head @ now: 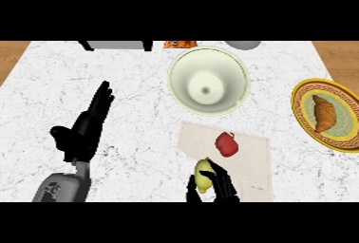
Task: Pick the lemon from the placemat and place it in the bowl
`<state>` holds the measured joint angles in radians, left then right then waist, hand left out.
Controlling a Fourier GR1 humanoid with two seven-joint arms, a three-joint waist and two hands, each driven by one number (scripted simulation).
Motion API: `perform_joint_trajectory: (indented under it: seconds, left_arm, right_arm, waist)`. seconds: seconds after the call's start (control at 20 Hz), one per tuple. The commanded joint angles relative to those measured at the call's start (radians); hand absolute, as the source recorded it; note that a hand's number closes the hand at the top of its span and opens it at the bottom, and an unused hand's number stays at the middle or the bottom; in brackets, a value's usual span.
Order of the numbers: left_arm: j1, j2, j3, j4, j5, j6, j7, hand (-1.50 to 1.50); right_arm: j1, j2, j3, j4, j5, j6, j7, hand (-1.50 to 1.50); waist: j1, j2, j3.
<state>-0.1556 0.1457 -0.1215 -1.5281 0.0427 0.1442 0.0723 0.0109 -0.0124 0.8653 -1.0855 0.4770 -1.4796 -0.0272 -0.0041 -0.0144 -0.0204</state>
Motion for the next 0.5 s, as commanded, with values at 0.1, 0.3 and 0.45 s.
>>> perform_joint_trajectory:
  seconds: [0.1,0.3,0.45]
  left_arm:
    - [-0.016,-0.006,-0.025,-0.006,0.003,-0.029,-0.004,0.0]
    - [-0.065,-0.02,-0.052,0.019,-0.004,-0.042,0.026,0.0]
    - [-0.049,-0.03,-0.058,0.026,-0.018,-0.028,0.008,0.0]
  right_arm:
    - [-0.2,0.011,0.053,0.014,-0.127,0.27,0.161,1.5]
    - [-0.395,0.011,0.08,-0.03,-0.213,0.408,0.299,1.5]
    - [-0.616,0.012,0.078,-0.038,-0.248,0.422,0.41,1.5]
  waist:
    - [0.076,0.031,0.018]
    - [0.1,0.035,0.018]
    - [0.104,0.026,0.019]
